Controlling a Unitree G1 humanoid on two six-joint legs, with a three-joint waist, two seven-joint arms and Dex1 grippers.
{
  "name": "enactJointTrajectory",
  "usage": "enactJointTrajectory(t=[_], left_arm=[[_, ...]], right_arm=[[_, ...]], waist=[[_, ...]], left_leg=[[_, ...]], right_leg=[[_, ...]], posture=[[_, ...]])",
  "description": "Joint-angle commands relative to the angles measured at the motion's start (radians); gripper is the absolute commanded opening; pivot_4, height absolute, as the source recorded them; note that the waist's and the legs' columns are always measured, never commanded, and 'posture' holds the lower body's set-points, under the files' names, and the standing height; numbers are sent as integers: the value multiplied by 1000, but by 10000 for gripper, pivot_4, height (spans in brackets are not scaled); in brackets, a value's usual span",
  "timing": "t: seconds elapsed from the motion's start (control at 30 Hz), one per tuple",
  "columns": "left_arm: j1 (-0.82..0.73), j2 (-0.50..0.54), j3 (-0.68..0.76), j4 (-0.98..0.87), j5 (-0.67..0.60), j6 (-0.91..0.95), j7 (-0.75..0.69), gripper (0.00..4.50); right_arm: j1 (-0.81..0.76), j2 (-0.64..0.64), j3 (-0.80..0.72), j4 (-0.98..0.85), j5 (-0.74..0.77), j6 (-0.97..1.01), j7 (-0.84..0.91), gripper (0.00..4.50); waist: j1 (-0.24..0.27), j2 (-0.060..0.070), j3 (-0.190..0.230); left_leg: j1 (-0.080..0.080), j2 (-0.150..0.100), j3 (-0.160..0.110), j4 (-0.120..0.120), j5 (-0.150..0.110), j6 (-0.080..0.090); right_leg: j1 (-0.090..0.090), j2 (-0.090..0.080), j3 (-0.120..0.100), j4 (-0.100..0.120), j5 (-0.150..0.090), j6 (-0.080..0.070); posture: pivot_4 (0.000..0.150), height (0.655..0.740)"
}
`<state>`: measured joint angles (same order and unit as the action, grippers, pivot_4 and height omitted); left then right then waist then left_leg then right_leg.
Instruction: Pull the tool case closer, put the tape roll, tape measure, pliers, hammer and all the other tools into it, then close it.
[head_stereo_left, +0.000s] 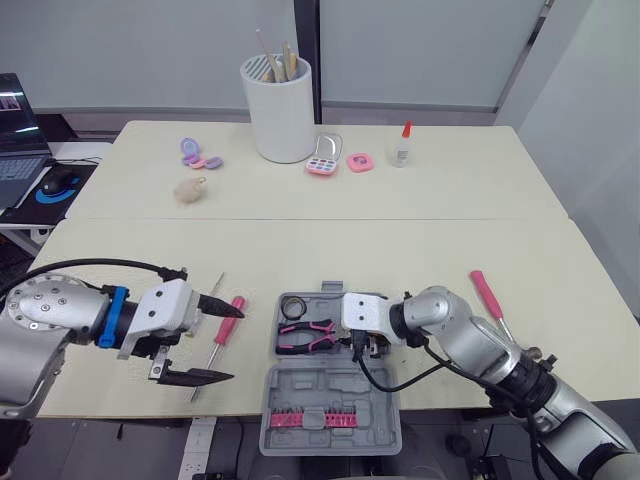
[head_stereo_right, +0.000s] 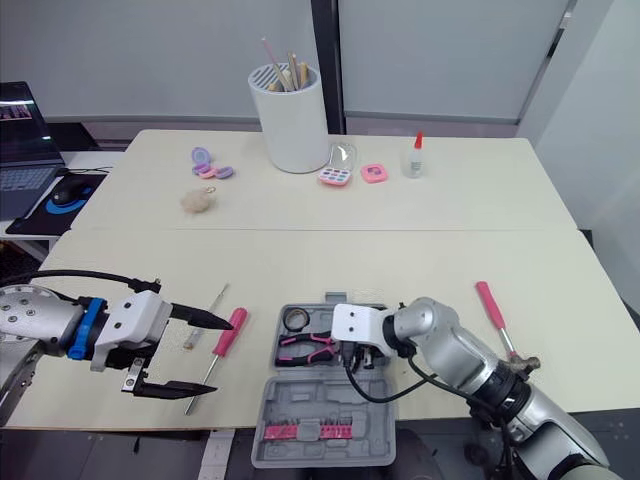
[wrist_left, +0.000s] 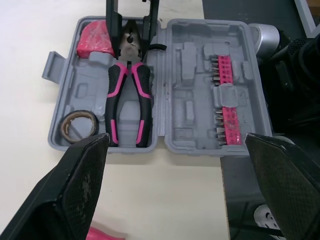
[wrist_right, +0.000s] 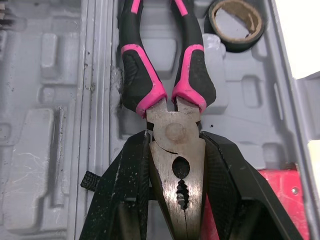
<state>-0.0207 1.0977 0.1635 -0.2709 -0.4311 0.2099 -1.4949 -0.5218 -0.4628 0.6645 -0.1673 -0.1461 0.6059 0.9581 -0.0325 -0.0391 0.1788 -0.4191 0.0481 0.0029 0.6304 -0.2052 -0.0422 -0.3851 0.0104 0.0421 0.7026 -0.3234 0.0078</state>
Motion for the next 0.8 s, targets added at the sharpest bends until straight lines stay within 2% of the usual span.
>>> enactJointTrajectory(t=[0.03, 0.27, 0.33, 0.53, 0.77, 0.8], left_arm=[[0, 23, 28, -29, -14, -1, -1, 45000], [-22, 13, 4, -26, -9, -1, 6, 45000], [-32, 10, -3, -19, -6, -3, 5, 45000], [-65, 0, -27, -2, -1, -11, 5, 45000], [-85, -19, -54, 4, 1, -23, 14, 45000], [-85, -21, -55, 3, 1, -24, 16, 45000]], right_arm=[[7, 9, 14, 4, -9, -40, 1, 12721], [28, -8, 9, 32, -22, -79, 9, 12721], [31, -11, -6, 24, -17, -82, 13, 19949], [22, -12, -106, -53, 78, -75, 57, 34103], [92, 0, -194, -52, 165, -223, 46, 34103], [109, 8, -198, -34, 163, -259, 34, 32355]], waist=[[0, 0, 0], [0, 0, 0], [1, 0, 0], [0, 0, 0], [1, 0, 0], [1, 0, 0]], left_leg=[[0, 0, 0, 0, 0, 0], [0, 0, 0, 0, 0, 0], [0, 0, 0, 0, 0, 0], [0, 0, 0, 0, 0, 0], [0, 0, 0, 0, 0, 0], [0, 0, 0, 0, 0, 0]], right_leg=[[0, 0, 0, 0, 0, 0], [0, 0, 0, 0, 0, 0], [0, 0, 0, 0, 0, 0], [0, 0, 0, 0, 0, 0], [0, 0, 0, 1, 0, 0], [0, 0, 0, 1, 0, 0]], posture=[[1500, 7400], [1500, 7400], [1500, 7400], [1500, 7400], [1500, 7400], [1500, 7400]])
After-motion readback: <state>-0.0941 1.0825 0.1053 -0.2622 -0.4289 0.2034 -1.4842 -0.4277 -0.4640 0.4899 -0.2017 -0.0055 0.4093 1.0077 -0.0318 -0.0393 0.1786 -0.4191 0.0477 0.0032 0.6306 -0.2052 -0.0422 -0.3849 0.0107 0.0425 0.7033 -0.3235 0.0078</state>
